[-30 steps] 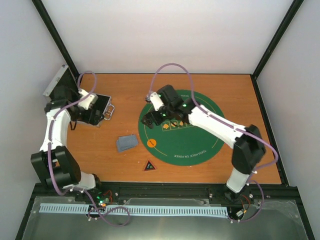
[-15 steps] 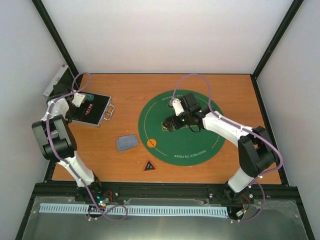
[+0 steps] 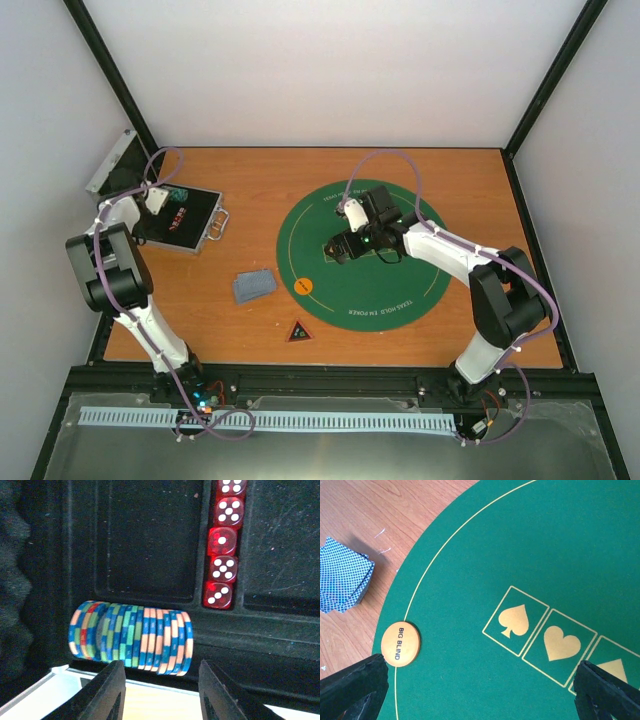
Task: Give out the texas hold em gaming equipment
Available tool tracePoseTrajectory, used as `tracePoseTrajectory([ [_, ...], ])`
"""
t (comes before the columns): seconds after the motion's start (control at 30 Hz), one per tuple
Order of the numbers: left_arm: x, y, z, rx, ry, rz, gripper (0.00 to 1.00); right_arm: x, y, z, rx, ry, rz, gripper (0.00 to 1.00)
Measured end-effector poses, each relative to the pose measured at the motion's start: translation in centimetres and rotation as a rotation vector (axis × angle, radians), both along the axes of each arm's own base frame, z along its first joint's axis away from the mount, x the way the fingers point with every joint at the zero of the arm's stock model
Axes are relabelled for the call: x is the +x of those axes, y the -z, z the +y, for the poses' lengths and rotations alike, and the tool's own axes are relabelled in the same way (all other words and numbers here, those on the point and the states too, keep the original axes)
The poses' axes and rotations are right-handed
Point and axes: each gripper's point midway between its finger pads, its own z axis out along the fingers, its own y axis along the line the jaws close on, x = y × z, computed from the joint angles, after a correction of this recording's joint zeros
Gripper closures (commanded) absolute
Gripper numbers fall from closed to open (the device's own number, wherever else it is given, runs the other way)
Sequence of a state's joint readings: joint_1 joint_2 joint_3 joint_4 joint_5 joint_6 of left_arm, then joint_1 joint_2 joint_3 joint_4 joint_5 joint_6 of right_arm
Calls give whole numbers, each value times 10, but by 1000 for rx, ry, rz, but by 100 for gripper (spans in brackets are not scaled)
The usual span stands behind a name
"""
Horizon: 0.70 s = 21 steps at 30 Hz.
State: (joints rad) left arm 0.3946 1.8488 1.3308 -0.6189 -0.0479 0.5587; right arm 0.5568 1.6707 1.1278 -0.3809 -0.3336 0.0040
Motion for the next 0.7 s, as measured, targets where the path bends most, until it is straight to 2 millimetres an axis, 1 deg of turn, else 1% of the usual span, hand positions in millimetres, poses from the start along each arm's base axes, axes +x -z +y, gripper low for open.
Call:
tracePoseTrajectory([
  [0.1,1,6,-5,-30,14,5,51,0,0,1,3,-2,0,0],
  [0.2,2,9,-10,-44,31,8,51,0,0,1,5,-4,2,0],
  [0.4,6,18,-12,-36,44,22,52,-2,-1,2,17,-13,7,0],
  [0.7,12,19,-7,14,56,15,59,-3,-2,3,27,-22,12,0],
])
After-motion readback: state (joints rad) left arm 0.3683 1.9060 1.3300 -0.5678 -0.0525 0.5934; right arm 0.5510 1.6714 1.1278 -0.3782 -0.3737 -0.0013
